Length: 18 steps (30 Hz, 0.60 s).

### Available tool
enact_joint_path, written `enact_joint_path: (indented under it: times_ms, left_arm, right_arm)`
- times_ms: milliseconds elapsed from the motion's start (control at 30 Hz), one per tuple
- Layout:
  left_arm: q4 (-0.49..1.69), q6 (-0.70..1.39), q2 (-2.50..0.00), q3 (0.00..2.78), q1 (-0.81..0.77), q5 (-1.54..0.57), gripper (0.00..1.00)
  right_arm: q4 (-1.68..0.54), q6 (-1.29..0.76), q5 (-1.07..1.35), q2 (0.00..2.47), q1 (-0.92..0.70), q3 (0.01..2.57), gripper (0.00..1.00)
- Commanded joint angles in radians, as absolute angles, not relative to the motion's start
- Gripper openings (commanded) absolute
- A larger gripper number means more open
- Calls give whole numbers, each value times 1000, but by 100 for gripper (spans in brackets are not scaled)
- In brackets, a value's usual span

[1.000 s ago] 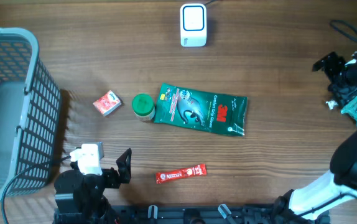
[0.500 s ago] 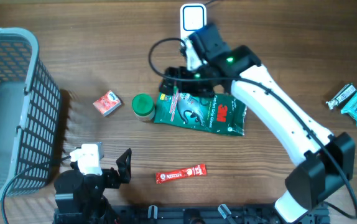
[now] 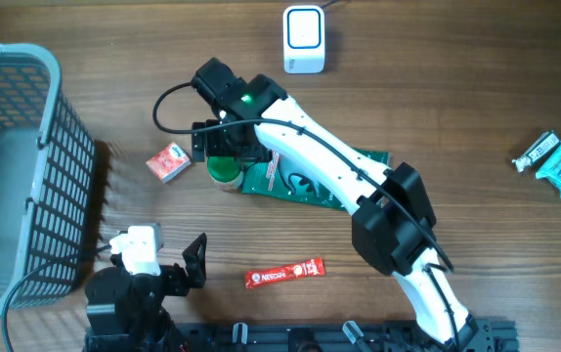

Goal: Scan the item barcode
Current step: 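Reach the right gripper over the green-lidded jar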

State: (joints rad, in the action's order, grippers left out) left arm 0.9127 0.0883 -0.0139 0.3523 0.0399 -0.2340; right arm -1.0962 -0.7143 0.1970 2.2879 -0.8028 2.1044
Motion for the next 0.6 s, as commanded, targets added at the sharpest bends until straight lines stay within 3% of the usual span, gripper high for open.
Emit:
enact_joint_path:
  times_ms: [0, 233, 400, 533, 567]
  left_arm:
    - [908, 84, -7, 350, 44, -242, 100]
    - [908, 84, -7, 350, 44, -242, 100]
    - [908, 84, -7, 350, 44, -242, 100]
    - [908, 84, -7, 350, 44, -242, 100]
    - [907, 84, -7, 350, 44, -242, 100]
  right_arm:
    - [-1101, -707, 172, 2347, -807, 2132, 99]
    - [-1093, -668, 50, 2432, -848, 2132, 98]
    - [-1149, -494, 20, 2437, -846, 2132, 76]
    - [-1393, -365, -147, 2413, -812, 2132, 58]
    - [-1437, -362, -179, 2402, -801, 2132, 57]
